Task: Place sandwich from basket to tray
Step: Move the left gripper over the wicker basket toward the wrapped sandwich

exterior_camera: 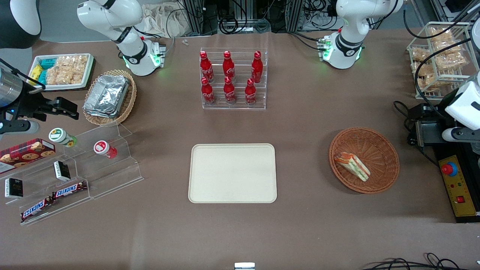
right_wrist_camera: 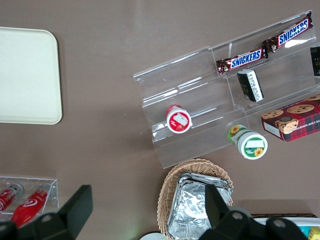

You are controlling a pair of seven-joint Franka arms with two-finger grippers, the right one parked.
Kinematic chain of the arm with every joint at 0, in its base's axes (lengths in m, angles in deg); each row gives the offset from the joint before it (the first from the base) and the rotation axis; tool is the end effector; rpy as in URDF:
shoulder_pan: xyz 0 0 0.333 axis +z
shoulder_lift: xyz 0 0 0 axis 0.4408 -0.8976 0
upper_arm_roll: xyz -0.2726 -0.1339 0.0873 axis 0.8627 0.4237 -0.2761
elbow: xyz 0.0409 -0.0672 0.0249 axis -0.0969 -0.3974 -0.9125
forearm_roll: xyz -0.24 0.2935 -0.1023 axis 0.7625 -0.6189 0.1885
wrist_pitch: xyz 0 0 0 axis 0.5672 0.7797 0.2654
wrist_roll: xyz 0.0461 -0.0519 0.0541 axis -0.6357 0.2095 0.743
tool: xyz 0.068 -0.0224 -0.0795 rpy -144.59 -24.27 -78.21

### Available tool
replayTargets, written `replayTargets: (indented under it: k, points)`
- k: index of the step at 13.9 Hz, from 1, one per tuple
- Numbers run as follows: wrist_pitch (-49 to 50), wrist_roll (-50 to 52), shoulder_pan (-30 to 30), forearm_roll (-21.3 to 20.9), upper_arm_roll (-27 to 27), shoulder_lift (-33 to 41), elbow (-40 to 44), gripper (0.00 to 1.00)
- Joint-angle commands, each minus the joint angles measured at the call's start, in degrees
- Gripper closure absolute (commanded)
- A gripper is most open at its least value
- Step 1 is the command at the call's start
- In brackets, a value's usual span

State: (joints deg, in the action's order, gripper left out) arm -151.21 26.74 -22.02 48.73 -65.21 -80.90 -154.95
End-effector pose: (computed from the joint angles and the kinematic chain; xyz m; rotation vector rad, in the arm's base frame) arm 0.5897 -0.0128 0.5960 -3.0842 0.1181 0.0644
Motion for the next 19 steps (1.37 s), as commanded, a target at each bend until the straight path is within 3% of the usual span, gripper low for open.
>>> replayTargets:
  k: [1, 11, 15, 19]
  points:
    - [-0.4, -0.8, -0.5, -0.8, -0.5, 0.2, -0.7, 0.01]
    - [-0.3, 4.1, -1.2, 0.5, 0.3, -4.5, 1.2, 0.01]
    - [0.1, 5.0, -1.1, 1.0, 0.7, -6.1, -1.5, 0.01]
    - [-11.3, 15.2, -1.1, 2.5, 0.7, -2.7, -12.7, 0.01]
